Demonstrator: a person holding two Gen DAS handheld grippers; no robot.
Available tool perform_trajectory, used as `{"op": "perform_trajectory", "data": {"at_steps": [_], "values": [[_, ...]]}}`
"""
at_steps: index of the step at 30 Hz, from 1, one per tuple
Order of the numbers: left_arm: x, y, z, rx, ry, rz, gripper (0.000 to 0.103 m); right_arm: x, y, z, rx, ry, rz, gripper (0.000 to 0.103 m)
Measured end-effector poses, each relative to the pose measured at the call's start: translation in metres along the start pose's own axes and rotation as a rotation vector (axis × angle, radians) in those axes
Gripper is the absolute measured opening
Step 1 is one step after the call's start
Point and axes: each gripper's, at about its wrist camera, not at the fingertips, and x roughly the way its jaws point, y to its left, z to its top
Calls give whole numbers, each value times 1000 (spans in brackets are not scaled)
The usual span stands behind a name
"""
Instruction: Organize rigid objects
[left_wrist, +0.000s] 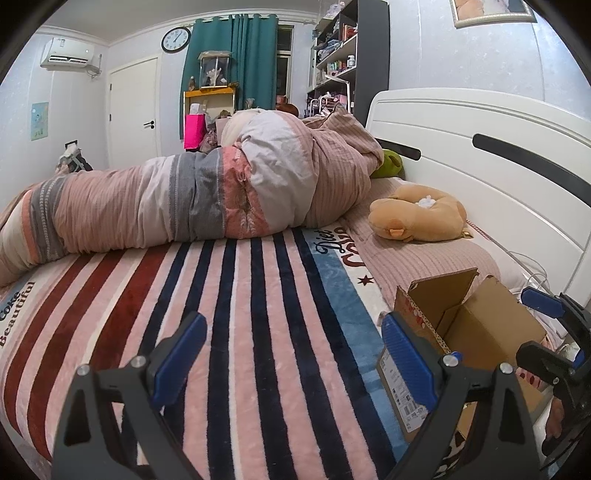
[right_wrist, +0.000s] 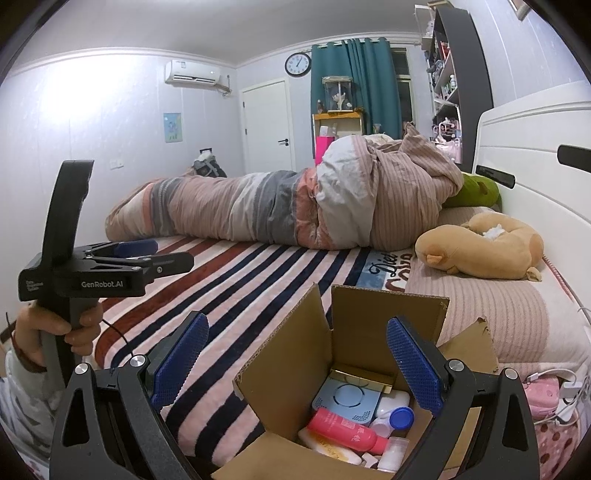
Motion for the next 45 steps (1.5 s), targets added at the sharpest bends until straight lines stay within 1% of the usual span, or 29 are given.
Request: {"op": "perform_trajectory", "data": {"at_steps": [24,45], "values": [[3,0,-3,-10,6,12,94,5,7,-1,14,2,-8,97],[4,1,-6,-23,6,8,94,6,8,-2,15,2,-10,97]]}}
